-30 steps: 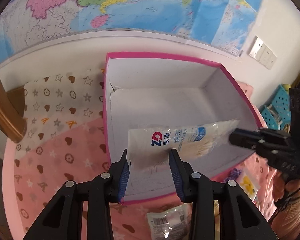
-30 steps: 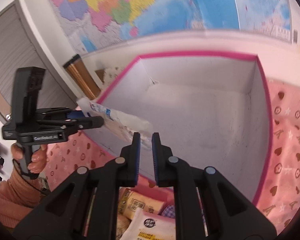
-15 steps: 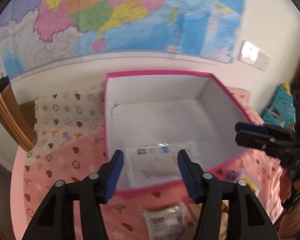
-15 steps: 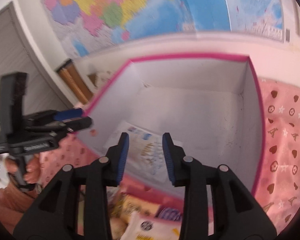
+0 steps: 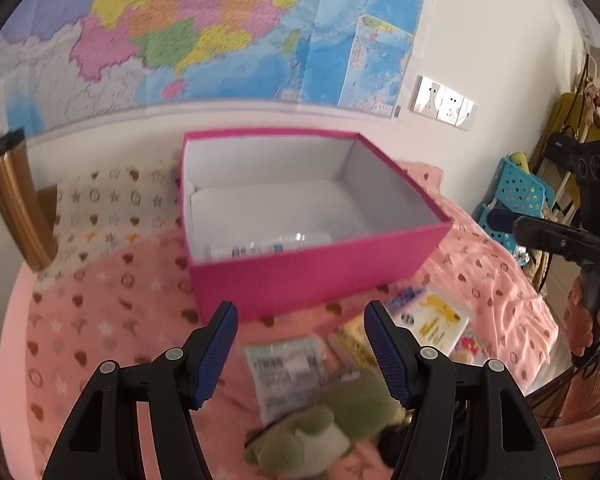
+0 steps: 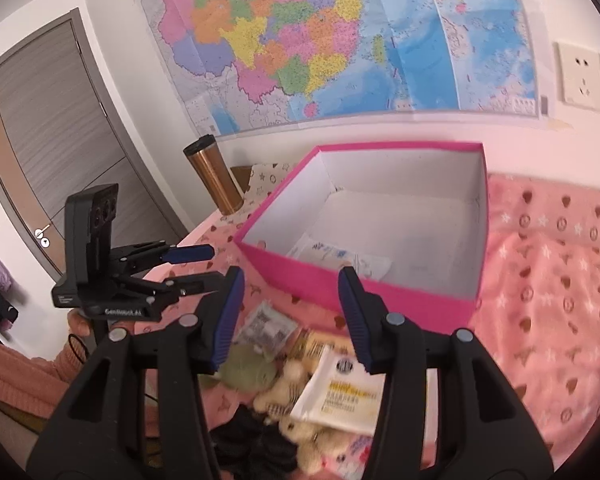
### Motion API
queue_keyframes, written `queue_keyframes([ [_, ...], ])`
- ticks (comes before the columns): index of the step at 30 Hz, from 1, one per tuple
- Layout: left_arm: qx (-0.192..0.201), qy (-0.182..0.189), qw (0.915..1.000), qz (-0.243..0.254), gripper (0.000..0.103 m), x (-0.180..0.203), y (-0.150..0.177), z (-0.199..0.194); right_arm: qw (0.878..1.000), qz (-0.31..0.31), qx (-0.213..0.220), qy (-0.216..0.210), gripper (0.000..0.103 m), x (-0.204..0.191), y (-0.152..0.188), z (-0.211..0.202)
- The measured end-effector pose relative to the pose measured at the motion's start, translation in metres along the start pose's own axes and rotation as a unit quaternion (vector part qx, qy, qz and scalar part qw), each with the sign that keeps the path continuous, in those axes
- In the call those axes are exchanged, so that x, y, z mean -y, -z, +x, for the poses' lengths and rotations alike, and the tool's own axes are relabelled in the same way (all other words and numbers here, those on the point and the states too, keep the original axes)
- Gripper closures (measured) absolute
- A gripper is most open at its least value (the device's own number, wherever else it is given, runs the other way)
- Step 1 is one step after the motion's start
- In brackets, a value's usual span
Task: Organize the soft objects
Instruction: 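Reach the left tool to the green plush toy and grasp it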
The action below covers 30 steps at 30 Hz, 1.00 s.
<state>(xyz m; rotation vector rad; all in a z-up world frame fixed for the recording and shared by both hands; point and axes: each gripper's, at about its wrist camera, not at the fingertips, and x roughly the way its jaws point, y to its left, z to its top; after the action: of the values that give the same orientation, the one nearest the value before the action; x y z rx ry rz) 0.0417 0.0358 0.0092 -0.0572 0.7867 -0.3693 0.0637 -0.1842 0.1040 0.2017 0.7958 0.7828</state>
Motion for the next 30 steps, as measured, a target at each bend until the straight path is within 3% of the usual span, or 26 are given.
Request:
queue_keyframes([
  [9,-0.031,-0.003,0.9993,-0.019,0.036,-0.006,0.046,-0.001,0.999,0.014,-0.041,-0.025,0.052,-0.005,0.045,-0.002],
  [14,-0.046,0.010,0.9988,-0.012,0.036,-0.005,0.058,-0.003,0.994,-0.004,-0.094,-0.054,0.052,-0.027,0.066,0.037],
  [19,-0.064,0.002,0.9978,-0.015,0.036,-0.007,0.069,-0.001,0.991,-0.021,-0.130,-0.038,0.050,-0.037,0.073,0.081],
  [25,-0.086,0.025,0.9954,-0.034,0.036,-0.013,0.083,0.006,0.987,-0.020,-0.158,-0.036,0.049,-0.037,0.082,0.109],
  [30,-0.089,0.040,0.9941,-0.047,0.048,-0.013,0.085,0.010,0.987,-0.021,-0.158,-0.031,0.049,-0.037,0.086,0.114],
])
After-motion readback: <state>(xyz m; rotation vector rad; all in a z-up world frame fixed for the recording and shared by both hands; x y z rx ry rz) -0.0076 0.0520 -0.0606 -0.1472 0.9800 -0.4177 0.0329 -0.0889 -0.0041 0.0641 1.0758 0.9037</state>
